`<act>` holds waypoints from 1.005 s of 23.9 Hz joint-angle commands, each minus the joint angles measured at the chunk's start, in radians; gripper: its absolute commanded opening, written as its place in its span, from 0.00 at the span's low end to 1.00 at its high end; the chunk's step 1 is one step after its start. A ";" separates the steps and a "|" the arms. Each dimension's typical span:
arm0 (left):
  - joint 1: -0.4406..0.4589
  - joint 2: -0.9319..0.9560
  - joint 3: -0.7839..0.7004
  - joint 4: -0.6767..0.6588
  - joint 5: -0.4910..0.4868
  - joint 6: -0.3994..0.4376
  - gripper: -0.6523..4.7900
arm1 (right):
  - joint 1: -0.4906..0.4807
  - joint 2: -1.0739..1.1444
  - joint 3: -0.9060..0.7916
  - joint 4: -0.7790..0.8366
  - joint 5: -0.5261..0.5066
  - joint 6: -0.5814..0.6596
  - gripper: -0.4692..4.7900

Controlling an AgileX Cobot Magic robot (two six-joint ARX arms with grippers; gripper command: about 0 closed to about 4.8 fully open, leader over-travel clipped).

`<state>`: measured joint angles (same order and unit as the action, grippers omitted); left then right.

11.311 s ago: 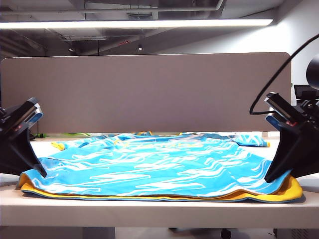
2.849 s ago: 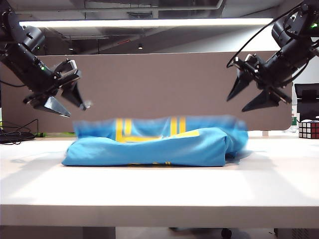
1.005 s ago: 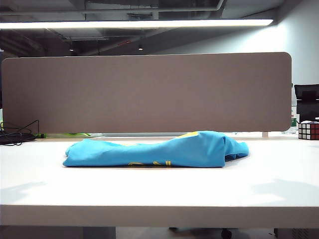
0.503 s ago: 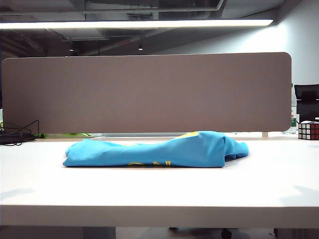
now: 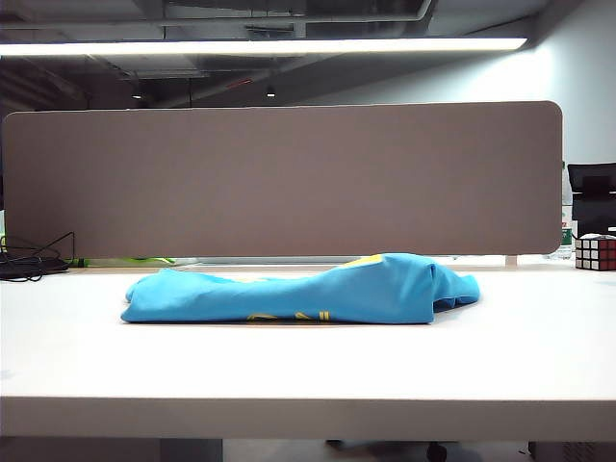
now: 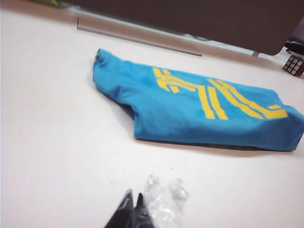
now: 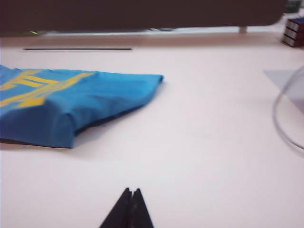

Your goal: Fold the bottom side of the soccer jersey horizontally towards the center, about one-third of the way, then fold the sleeve back towards the center, creating a straight line along the edge of the the soccer jersey, and finally fold the bottom of the soccer jersey up towards the top, creating a neat rectangle.

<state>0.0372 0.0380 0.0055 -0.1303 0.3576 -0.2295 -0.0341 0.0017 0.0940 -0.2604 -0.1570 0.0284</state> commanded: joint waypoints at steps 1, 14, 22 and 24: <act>0.002 -0.002 0.002 0.060 -0.026 0.094 0.11 | 0.000 -0.002 -0.045 0.108 0.103 -0.010 0.08; 0.002 -0.002 0.002 0.327 -0.178 0.222 0.11 | 0.000 -0.002 -0.093 0.294 0.180 -0.082 0.08; 0.002 -0.002 0.002 0.326 -0.178 0.222 0.11 | 0.001 -0.002 -0.093 0.294 0.181 -0.082 0.08; 0.002 -0.002 0.002 0.326 -0.178 0.222 0.11 | 0.001 -0.002 -0.093 0.294 0.181 -0.082 0.08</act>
<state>0.0372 0.0357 0.0059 0.1833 0.1814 -0.0147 -0.0338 0.0017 0.0067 0.0177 0.0193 -0.0498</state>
